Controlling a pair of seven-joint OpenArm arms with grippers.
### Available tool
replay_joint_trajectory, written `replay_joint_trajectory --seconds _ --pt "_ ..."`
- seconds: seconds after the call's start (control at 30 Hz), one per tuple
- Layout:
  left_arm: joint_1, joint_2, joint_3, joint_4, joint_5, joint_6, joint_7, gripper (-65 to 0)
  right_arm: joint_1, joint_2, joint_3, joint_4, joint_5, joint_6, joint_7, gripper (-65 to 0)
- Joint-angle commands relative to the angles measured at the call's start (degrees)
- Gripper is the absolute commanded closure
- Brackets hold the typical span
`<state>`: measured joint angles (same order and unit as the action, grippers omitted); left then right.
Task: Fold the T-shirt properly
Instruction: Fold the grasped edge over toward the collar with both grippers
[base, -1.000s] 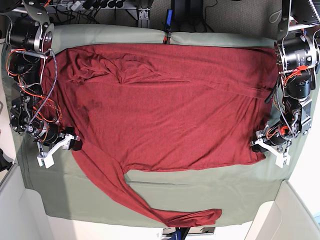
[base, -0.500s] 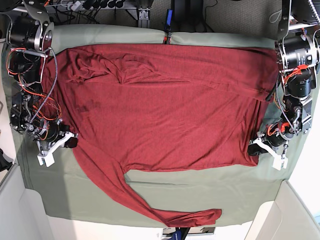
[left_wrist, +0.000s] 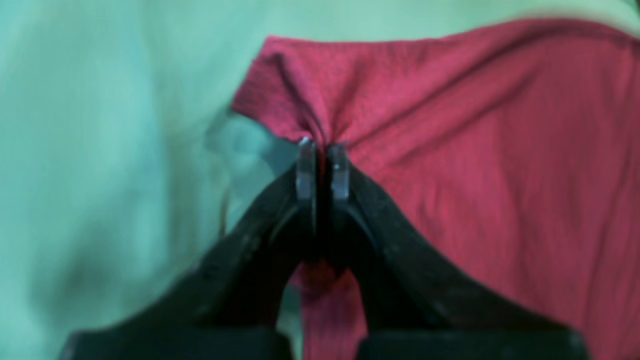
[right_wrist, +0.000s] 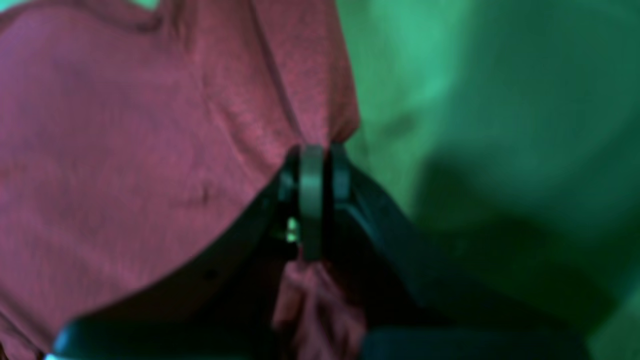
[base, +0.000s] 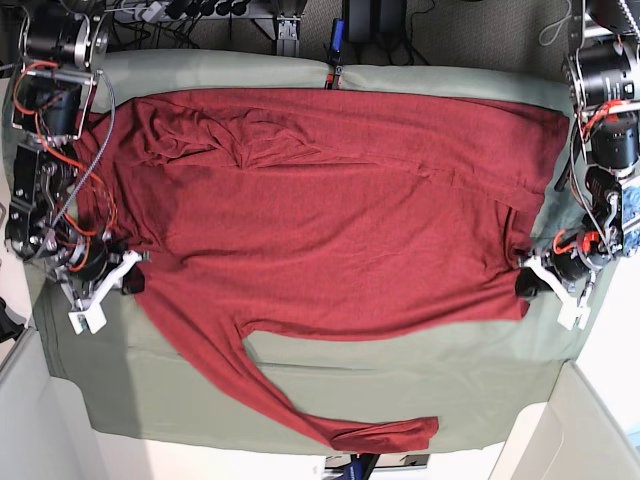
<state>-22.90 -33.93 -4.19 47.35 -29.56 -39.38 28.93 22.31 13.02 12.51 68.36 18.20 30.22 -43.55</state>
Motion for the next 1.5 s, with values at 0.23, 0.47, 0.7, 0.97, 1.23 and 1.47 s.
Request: replay_joint_trajectory --seconds 0.23,0.47,0.7,0.97,1.23,1.47 --pt "16.09 -6.78 -0.33 25.05 -1.07 -0.62 -1.03 0.0 -8.63 5.16 0.31 12.41 2.64 0.13 1.25 0.0" --pt "20.59 -7.65 -3.37 32.57 -1.05 -0.62 0.72 0.0 -15.63 8.24 1.53 17.70 3.28 0.02 0.87 0.0" --pt "22.71 -7.67 -7.87 33.16 -2.91 -0.62 3.91 0.0 -18.82 8.24 5.09 18.51 4.79 0.04 1.07 0.0" --pt "31.56 -7.67 -12.63 40.81 -5.88 -0.62 6.05 0.0 -19.34 8.22 7.15 18.64 6.27 0.04 -0.50 0.0" --pt "34.51 -7.50 -14.38 43.54 -7.96 -0.62 6.10 0.0 -19.32 8.07 7.13 18.53 6.25 0.04 -1.07 0.0" --pt "34.53 -7.50 -14.38 43.54 -16.48 -0.62 17.20 -18.5 -19.30 8.07 7.13 18.51 6.25 -0.42 -0.92 -27.8"
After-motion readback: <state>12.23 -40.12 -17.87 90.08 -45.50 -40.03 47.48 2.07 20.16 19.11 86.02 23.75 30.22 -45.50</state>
